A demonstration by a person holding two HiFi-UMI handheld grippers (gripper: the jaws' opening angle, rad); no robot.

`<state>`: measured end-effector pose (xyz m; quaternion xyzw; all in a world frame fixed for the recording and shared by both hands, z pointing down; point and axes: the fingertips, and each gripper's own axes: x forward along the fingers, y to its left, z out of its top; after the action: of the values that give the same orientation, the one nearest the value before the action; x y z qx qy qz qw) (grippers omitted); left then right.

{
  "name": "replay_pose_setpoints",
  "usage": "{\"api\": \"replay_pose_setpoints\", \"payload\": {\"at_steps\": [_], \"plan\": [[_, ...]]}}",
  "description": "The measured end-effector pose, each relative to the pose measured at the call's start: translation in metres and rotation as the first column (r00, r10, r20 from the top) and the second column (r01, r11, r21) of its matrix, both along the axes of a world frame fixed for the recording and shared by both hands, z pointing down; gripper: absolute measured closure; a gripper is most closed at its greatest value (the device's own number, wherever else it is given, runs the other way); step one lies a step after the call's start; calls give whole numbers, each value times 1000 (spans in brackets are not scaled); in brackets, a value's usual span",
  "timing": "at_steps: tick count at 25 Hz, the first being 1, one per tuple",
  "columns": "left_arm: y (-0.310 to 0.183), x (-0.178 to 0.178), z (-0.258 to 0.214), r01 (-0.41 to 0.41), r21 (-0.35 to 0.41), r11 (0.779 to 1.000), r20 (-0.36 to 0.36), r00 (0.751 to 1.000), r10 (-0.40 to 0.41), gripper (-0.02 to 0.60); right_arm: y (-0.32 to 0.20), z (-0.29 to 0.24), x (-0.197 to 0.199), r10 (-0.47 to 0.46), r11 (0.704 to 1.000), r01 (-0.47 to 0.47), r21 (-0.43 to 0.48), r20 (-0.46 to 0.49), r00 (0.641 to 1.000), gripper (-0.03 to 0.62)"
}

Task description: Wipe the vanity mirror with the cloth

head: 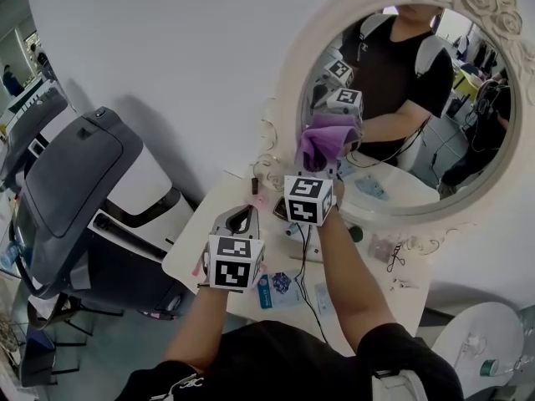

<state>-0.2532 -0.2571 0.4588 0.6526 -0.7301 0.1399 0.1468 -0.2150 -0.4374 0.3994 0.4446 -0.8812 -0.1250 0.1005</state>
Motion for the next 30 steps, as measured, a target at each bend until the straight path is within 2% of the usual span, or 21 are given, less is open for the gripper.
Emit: {"api": "replay_pose_setpoints", "payload": {"at_steps": [3,9,12,18,24,30], "plan": [[2,8,-2,-15,2,1000,2,1000,15,584,0,14,5,-4,1000,5,13,-50,999,540],[-1,28,-5,-44,13,999,4,999,44,584,-5,33,43,21,997,-24,-77,-47,999,540],[-5,43,-7,-69,15,998,10,998,69,584,-7,41,70,60,996,-64,-68,-58,997,540],[-18,82,-6,-141,10,990,14,990,141,584,-13,52,138,141,982,-144,-121,-33,990,540],[-34,127,-1,-222,-2,975,13,975,222,584,-18,59,211,232,959,-231,-163,-11,973,540],[-49,166,-4,-298,12,954,11,954,298,584,-25,65,275,345,917,-336,-216,6,939,540]]}}
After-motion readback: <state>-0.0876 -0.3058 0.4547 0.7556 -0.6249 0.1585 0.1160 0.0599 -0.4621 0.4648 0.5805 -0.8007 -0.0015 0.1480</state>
